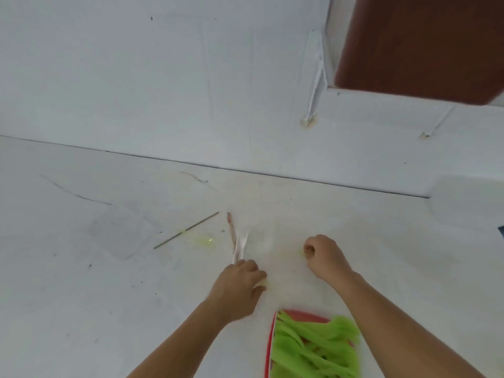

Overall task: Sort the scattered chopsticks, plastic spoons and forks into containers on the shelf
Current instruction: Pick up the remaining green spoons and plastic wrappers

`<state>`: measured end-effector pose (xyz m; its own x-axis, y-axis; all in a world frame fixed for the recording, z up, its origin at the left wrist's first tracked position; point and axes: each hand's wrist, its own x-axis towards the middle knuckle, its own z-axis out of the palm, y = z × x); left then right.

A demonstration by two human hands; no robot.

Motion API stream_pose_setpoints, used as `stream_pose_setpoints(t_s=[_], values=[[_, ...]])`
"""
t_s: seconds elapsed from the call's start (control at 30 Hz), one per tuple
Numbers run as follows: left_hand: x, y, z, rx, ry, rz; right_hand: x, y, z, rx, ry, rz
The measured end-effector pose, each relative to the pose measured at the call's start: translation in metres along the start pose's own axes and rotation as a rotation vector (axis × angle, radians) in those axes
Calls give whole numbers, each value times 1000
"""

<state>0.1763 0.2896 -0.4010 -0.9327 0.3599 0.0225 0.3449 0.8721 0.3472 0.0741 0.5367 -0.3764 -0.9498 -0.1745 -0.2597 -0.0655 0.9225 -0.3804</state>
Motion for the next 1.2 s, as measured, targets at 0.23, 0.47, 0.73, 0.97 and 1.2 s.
stream_pose_setpoints(t_s=[0.23, 0.47, 0.73, 0.97, 1.2], values=[[-8, -11, -34, -365, 119, -128, -25, -29, -43, 396, 253, 41], [5, -14, -77, -412, 190, -1, -40, -109, -34, 448, 82, -118], [-11, -9, -79, -763, 378, -302, -47, -132, -6, 522, -184, -125], [-39, -35, -88, -981, 368, -580, -49, -162, 4, 819, -345, -63], [-80, -98, -109, -1368, 542, -640, 9, -218, 50, 537, 44, -134]])
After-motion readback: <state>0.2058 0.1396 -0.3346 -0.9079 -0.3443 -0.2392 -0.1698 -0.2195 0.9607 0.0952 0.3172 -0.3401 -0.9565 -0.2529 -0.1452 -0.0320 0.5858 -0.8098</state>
